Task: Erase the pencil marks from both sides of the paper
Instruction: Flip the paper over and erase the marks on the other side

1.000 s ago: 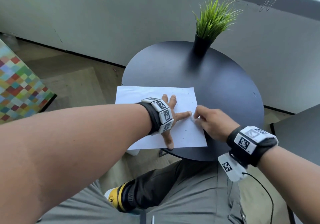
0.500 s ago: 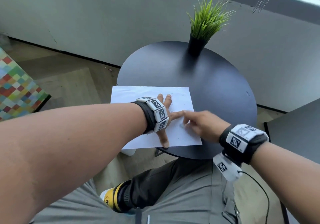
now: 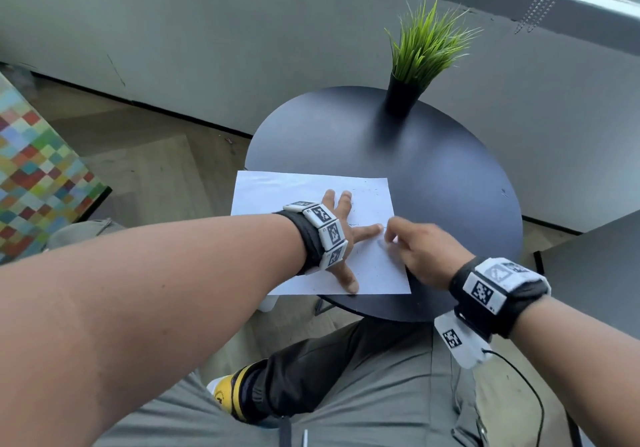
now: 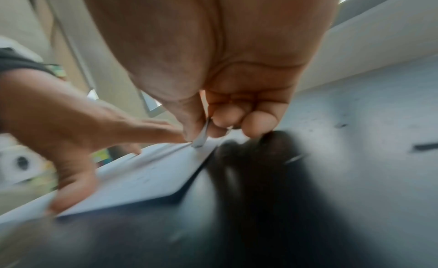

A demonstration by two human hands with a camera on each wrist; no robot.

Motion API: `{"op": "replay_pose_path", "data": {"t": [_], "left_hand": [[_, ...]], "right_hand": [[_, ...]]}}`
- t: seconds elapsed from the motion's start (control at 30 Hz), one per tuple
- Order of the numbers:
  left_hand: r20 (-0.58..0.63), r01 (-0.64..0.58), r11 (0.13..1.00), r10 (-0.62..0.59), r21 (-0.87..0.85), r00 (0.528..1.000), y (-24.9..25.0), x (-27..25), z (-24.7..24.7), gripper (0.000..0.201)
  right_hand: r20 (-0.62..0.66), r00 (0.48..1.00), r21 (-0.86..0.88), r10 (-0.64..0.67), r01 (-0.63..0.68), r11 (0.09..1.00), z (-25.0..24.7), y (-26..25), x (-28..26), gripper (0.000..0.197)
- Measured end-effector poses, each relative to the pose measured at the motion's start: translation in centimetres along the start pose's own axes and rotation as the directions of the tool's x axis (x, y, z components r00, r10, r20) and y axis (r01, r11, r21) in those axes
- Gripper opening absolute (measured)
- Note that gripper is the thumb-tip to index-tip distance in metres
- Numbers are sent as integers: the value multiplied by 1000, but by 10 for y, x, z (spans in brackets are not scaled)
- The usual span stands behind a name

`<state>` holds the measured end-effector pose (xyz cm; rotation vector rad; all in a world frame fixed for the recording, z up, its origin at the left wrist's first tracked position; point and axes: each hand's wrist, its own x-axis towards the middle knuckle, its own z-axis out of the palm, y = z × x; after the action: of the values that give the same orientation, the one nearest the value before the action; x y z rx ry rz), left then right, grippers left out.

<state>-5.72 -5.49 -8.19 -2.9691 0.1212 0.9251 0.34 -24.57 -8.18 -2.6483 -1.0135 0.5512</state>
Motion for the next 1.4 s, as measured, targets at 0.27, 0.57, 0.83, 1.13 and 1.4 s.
{"op": "replay_pose_path", "data": {"t": [0.27, 0.57, 0.83, 1.13, 1.4], "left_hand": [[-4, -5, 1000, 5, -5, 1000, 1, 0, -1, 124], [15, -5, 1000, 5, 8, 1000, 2, 4, -3, 126], [16, 2, 1000, -2, 26, 1000, 3, 5, -3, 128], [2, 8, 1000, -8, 29, 1000, 2, 8, -1, 131], [1, 12, 999, -12, 45, 1000, 6, 10, -3, 132]], "right_hand": [[14, 1000, 30, 10, -11, 999, -6, 3, 4, 12], [136, 980, 6, -144, 144, 990, 4, -2, -8, 12], [265, 933, -27, -242, 258, 966, 14, -16, -20, 8], [205, 948, -2, -245, 251, 968, 15, -7, -22, 8], [85, 982, -16, -167, 169, 986, 7, 3, -22, 11]]}}
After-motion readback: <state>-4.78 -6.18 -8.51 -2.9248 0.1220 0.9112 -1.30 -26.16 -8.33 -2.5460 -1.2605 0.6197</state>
